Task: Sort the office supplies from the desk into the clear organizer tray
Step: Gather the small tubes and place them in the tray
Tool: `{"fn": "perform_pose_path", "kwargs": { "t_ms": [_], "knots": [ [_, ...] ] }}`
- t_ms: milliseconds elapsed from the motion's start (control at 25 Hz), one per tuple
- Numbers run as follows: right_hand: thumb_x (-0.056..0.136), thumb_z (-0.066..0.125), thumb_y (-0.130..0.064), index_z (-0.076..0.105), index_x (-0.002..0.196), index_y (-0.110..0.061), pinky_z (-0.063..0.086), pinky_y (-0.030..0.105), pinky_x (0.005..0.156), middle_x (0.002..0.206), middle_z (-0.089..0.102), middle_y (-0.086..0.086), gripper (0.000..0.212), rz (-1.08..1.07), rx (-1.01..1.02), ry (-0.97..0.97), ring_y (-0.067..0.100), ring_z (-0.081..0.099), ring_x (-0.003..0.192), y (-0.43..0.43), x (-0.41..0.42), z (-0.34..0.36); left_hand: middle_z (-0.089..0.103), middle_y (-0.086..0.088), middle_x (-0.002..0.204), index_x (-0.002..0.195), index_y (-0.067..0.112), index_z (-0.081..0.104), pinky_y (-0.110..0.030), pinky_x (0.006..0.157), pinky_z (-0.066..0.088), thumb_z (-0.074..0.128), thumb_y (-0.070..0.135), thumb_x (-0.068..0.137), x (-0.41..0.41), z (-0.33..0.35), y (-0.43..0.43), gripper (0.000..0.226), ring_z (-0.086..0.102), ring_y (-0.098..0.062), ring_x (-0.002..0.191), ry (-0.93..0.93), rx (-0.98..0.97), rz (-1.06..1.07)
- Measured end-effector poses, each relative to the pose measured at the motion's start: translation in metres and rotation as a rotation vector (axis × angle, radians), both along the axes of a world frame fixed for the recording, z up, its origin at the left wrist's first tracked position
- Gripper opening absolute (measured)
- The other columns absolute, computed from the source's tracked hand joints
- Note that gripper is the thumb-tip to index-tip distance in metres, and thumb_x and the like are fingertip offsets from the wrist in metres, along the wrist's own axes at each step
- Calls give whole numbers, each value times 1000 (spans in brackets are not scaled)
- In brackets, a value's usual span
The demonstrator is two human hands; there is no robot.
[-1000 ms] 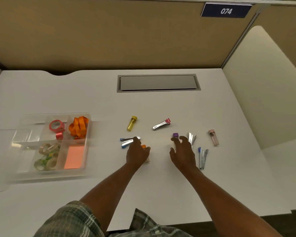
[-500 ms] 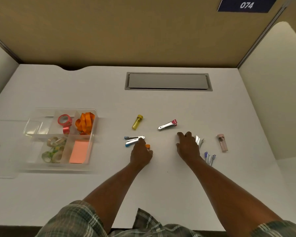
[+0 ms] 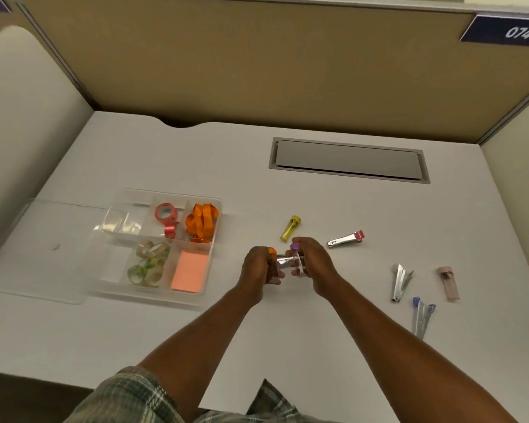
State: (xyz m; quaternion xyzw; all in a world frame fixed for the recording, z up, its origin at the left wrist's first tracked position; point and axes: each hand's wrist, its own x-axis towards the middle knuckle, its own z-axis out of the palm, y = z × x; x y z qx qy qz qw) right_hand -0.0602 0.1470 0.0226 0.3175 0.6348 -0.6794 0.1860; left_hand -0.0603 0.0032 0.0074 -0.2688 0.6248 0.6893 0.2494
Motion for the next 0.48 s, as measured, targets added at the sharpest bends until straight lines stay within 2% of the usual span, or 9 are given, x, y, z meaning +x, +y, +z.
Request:
{"fn": "perform_pose_path", "kwargs": {
  "t_ms": [120, 240, 360, 480],
  "knots": [
    [87, 56, -23, 69, 104, -13, 56, 31, 64, 88, 74, 6, 23, 6, -142, -35, 22, 69, 73, -51, -15, 7, 71, -7, 68, 88, 14, 64, -32, 59, 53, 49, 28, 87, -11, 9, -40, 21, 65, -22, 60, -37, 66, 100],
    [91, 56, -28, 69, 108, -12, 53, 29, 63, 88, 76, 4, 27, 51, -143, -44, 22, 70, 79, -100, -29, 11, 69, -11, 79, 98, 14, 67, -31, 58, 49, 47, 39, 93, -23, 15, -86, 33, 62, -23, 67, -78, 111, 188],
    [92, 56, -31, 67, 104, -13, 53, 28, 61, 85, 77, 3, 25, 92, -169, -47, 21, 70, 76, -150, -42, 16, 72, -11, 86, 105, 14, 70, -28, 55, 48, 46, 56, 92, -31, 21, -136, 49, 64, -21, 65, -51, 109, 200],
    [91, 57, -32, 67, 100, -13, 53, 31, 67, 87, 77, 7, 24, 139, -221, -51, 22, 69, 76, -202, -53, 19, 73, -13, 90, 113, 11, 71, -29, 58, 47, 47, 67, 88, -39, 29, -191, 66, 65, -22, 66, -42, 89, 193]
  ]
}}
